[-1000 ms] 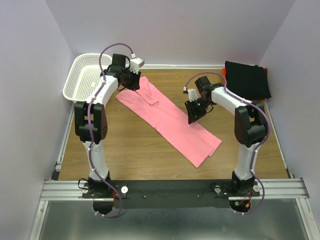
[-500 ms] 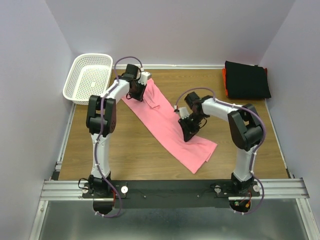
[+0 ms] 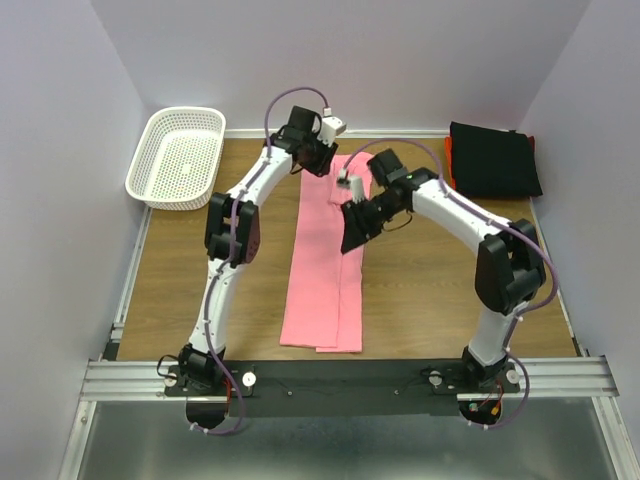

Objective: Fold and stack the t-shirts
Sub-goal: Rotate the tshirt 90 degrees

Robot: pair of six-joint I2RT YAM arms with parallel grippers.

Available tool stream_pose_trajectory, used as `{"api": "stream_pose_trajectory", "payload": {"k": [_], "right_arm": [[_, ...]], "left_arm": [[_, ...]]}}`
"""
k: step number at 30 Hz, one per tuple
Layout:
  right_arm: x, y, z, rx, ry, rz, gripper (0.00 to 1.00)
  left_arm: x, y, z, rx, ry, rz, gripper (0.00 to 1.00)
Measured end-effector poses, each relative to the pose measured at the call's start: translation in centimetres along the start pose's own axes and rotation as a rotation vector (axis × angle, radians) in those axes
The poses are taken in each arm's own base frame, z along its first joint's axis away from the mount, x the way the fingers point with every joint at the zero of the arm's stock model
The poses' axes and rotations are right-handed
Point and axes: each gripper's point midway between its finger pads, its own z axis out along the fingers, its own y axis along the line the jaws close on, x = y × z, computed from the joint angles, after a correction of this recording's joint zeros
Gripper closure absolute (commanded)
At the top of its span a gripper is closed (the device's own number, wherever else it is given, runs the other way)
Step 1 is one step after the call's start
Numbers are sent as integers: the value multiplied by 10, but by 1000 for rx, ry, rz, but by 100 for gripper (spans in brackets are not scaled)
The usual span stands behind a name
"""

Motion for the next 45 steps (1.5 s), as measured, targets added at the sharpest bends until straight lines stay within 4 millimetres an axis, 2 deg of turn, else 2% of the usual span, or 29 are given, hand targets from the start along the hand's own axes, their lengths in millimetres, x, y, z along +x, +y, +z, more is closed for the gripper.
{"api": "stream_pose_trajectory", "payload": {"k": [2, 5, 6, 7, 10, 12, 14, 17, 18, 21, 26, 29, 33, 41, 45], "right_arm": [[-23, -9, -17, 24, -68, -5, 53], [-56, -43, -40, 90, -159, 30, 53], [-62, -53, -43, 109, -170, 40, 54], [-70, -67, -46, 135, -189, 52, 54], [-82, -102, -41, 198, -201, 95, 57], [-91, -119, -31, 226, -200, 119, 58], [-96, -140, -21, 264, -195, 138, 59], [-100, -167, -11, 337, -186, 164, 61], [-99, -172, -7, 342, -179, 171, 61], [-102, -191, -4, 403, -177, 177, 62], [-105, -221, 4, 476, -176, 185, 64], [-106, -237, 7, 509, -178, 196, 64], [-121, -254, 1, 565, -219, 184, 64], [-152, -286, -8, 642, -308, 149, 64], [-162, -300, -14, 678, -349, 135, 63]], "left_arm": [[-7, 1, -19, -5, -21, 0, 52], [-29, 7, -68, -7, -94, -3, 52], [-31, 8, -77, -5, -106, -6, 52], [-35, 8, -94, 2, -132, -7, 52], [-28, 3, -126, 28, -162, -22, 55], [-18, -6, -133, 60, -168, -32, 58], [-4, -18, -128, 106, -151, -46, 59], [33, -37, -112, 174, -87, -90, 61], [48, -44, -107, 196, -57, -110, 62], [75, -57, -99, 232, -4, -148, 63], [94, -64, -89, 261, 25, -189, 64], [103, -62, -76, 265, 39, -209, 65], [120, -58, -51, 273, 78, -247, 68], [96, -39, -27, 269, 30, -259, 68], [87, -31, -18, 264, 18, -257, 62]]}}
